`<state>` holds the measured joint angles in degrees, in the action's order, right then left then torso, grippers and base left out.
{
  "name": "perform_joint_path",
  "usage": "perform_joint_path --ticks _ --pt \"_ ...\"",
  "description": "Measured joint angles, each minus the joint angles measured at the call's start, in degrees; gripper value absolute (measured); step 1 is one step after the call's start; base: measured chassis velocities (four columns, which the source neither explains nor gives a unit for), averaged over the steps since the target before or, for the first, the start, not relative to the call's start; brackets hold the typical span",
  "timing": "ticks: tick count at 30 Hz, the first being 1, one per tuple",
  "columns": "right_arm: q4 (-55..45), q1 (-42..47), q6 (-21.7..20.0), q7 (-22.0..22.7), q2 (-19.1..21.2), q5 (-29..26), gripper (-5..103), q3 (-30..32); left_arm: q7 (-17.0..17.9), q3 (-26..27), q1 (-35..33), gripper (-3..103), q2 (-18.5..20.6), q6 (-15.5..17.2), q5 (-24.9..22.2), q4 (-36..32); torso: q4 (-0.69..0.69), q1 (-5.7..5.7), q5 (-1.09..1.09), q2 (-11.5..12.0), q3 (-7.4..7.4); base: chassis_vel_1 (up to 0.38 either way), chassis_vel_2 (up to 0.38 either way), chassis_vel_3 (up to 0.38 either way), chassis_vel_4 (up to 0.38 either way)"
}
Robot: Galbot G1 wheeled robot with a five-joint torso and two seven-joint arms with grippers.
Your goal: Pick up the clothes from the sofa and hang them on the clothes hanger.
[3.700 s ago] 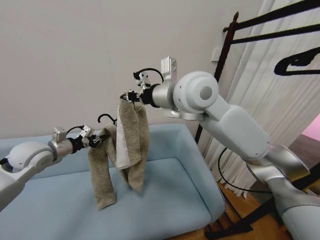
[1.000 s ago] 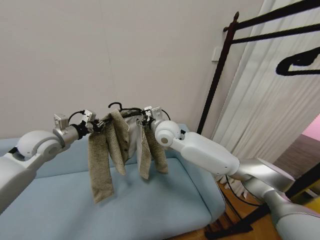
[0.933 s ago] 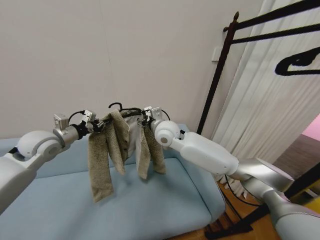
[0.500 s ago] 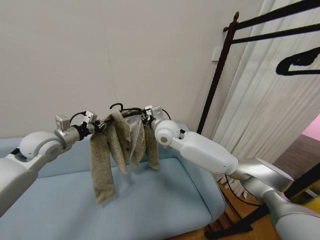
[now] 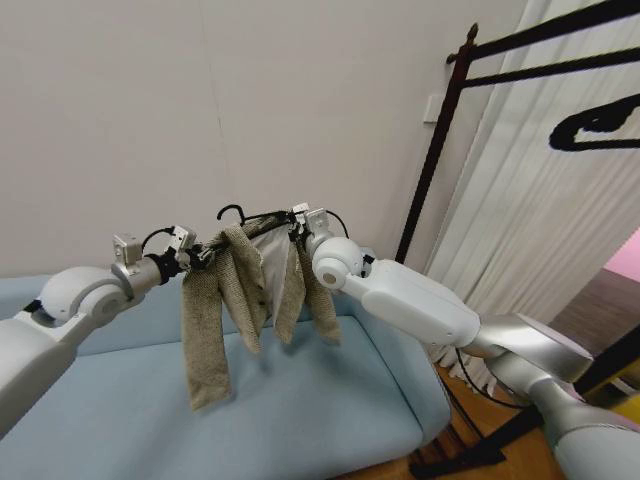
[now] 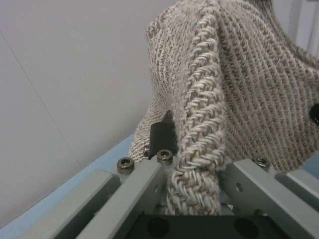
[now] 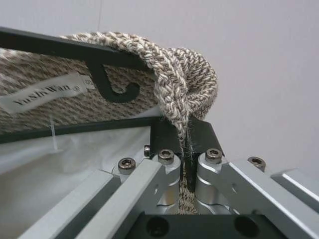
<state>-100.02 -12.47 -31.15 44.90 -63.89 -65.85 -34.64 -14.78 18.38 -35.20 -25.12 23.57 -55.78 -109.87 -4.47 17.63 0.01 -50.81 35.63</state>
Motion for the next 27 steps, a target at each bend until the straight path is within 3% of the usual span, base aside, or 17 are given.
perform_joint_path --ticks 7,19,27 --pt "-2.6 -1.4 -1.6 -1.7 1.0 0.9 2 -0.1 -0.1 -0.5 0.0 4 -0.2 0.0 0.2 -0.3 0.00 -0.01 0.00 0.0 -0.01 0.000 0.000 0.000 0.000" --pt "-1.5 -0.2 -3.1 -6.0 4.1 2.7 2 -1.6 -0.8 4.7 -6.2 4 1.7 -0.4 0.6 -1.2 0.00 0.00 0.00 0.0 0.00 0.000 0.000 0.000 0.000" --pt "-3.7 -2.0 -4.3 -6.3 3.1 2.5 2 -1.0 -3.0 5.7 -7.8 4 2.6 -1.3 2.1 -0.7 0.01 -0.01 -0.01 0.0 -0.01 0.000 0.000 0.000 0.000"
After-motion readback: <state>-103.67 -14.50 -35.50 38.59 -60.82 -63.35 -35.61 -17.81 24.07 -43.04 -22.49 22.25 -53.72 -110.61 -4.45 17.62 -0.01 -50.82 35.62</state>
